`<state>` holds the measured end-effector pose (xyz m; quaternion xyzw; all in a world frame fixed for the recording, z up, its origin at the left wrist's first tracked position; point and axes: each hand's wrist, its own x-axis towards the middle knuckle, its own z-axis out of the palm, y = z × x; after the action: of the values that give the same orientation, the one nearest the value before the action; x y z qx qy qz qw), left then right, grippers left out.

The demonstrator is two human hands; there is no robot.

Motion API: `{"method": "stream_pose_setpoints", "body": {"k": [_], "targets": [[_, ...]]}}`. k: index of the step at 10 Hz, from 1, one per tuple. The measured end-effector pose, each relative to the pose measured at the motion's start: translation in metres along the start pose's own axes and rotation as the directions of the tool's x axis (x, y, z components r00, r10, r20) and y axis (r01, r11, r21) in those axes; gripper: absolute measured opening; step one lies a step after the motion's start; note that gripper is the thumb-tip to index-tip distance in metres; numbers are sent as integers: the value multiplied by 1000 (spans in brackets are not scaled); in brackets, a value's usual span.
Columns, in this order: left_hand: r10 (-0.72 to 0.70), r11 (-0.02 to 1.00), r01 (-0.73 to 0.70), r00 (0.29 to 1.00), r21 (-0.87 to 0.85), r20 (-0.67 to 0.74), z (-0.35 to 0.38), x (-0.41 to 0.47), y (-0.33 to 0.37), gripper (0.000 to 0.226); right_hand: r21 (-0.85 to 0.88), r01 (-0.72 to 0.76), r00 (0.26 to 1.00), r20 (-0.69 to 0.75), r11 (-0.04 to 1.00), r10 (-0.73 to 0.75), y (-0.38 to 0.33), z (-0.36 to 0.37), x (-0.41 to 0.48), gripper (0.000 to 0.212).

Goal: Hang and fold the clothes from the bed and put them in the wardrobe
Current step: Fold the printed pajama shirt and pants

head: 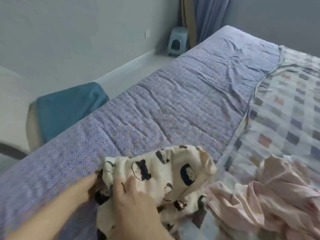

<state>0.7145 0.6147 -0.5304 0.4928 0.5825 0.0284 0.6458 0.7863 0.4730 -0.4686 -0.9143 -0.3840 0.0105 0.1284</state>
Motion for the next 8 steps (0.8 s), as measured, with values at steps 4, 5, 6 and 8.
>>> {"method": "stream_pose_setpoints", "body": {"k": [4,5,6,8], "targets": [[180,925,-85,956,369,-231,-2,14,-88,49,623,-647,729,339,440,594,127,58,-19,31],[177,888,-47,953,458,-244,0,17,-92,44,562,-681,723,411,470,555,142,75,-5,58],[390,831,-233,892,504,-230,4,10,-87,34,405,-639,769,307,654,561,140,83,11,40],[173,982,-183,965,-34,-198,15,4,-76,51,656,-667,607,206,352,767,165,65,21,26]]}}
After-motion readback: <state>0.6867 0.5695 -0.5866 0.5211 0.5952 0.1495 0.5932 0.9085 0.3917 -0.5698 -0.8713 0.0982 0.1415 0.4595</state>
